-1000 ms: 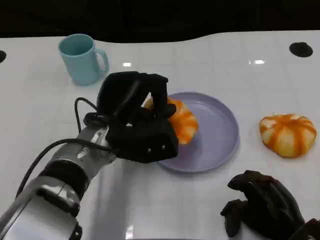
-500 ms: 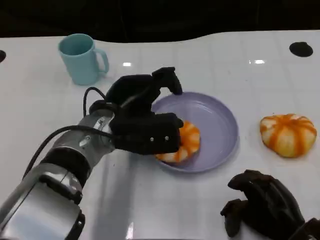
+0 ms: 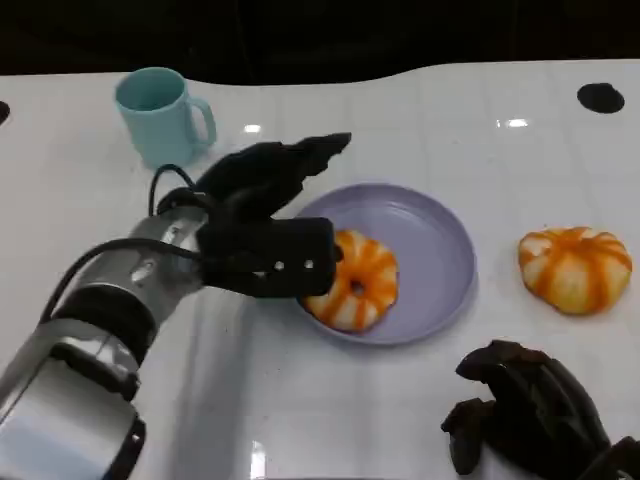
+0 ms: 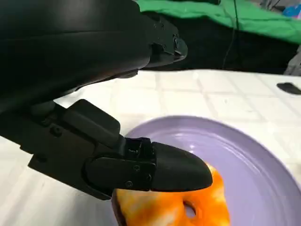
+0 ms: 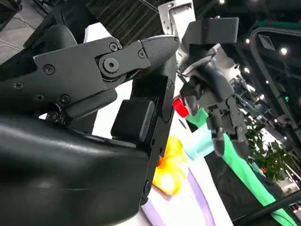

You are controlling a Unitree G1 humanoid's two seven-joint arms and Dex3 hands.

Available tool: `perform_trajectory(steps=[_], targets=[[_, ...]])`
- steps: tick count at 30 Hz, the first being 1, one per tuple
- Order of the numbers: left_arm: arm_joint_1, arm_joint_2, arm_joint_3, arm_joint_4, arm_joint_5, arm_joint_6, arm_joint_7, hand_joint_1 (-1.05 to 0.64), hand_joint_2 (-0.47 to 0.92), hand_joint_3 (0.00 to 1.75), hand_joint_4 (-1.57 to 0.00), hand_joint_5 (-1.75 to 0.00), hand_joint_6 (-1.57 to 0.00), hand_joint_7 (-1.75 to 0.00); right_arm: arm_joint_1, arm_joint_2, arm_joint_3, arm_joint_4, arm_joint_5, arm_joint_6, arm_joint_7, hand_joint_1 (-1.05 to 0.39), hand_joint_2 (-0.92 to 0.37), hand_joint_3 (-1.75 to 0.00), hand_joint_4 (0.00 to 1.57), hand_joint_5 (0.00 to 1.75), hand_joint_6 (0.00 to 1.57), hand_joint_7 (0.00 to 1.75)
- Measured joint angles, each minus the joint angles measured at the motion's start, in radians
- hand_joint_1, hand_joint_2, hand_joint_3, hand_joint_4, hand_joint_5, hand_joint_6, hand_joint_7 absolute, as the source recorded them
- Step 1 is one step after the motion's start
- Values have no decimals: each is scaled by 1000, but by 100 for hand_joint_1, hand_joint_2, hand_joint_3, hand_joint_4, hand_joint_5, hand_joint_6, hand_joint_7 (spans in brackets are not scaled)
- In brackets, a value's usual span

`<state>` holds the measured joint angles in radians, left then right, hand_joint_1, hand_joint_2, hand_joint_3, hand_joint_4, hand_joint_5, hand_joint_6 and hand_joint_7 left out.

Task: Grasp the bread from the table and place it into the plate.

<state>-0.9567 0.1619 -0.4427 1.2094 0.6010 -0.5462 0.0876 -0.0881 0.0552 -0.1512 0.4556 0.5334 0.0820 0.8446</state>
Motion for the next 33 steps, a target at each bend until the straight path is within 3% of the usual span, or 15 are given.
perform_trajectory(steps=[1,3,5,7,11,14,18,20,23,25,27,33], targets=[[14,10,12,-11,-18,-21,-3,-105,92,40,0,-116,-7,-5,1,0,0,-1,0,0,0,-71,-92,-1,152,79,157,36],[55,24,51,-32,-70,-70,-25,-105,92,34,0,-132,-16,-13,4,0,0,-1,0,0,0,-71,-92,-1,152,79,157,36],[100,31,86,-47,-125,-109,-50,-105,92,33,0,-135,-17,-15,5,0,0,-2,0,-1,-1,-71,-92,-1,152,79,157,36],[134,32,121,-56,-175,-132,-91,-105,92,23,-13,-136,-36,-31,5,1,0,-2,0,-1,0,-72,-92,-1,152,79,157,35],[263,15,258,-112,-419,-240,-264,-105,92,19,-35,-116,-42,-56,6,2,-3,-2,0,-9,4,-72,-92,-1,152,79,157,35],[329,-11,325,-136,-559,-264,-409,-105,92,13,-60,-84,-47,-63,6,2,-3,-2,0,-9,7,-72,-92,-1,152,79,157,35],[386,-35,410,-200,-770,-233,-678,-105,89,2,-94,-38,-67,-44,6,2,-3,-1,0,-10,9,-72,-92,-1,152,80,157,34],[413,-42,450,-235,-858,-190,-797,-105,83,1,-106,-25,-80,-35,6,2,-3,-1,0,-10,10,-72,-92,-2,151,80,157,34],[455,-58,501,-277,-952,-113,-899,-105,68,0,-139,-11,-124,-15,6,2,-3,-2,0,-10,9,-72,-92,-2,151,81,157,34],[492,-72,534,-318,-999,-60,-926,-105,66,1,-152,-13,-142,-12,7,2,-3,-5,0,-8,8,-72,-92,-2,151,81,157,34],[536,-85,557,-353,-1019,-34,-927,-105,67,1,-156,-30,-153,-17,9,2,-3,-8,0,-6,8,-72,-92,-2,152,81,157,34],[623,-104,570,-436,-1021,7,-922,-105,71,1,-157,-60,-157,-36,9,1,-3,-12,1,3,10,-72,-92,-3,151,80,157,34]])
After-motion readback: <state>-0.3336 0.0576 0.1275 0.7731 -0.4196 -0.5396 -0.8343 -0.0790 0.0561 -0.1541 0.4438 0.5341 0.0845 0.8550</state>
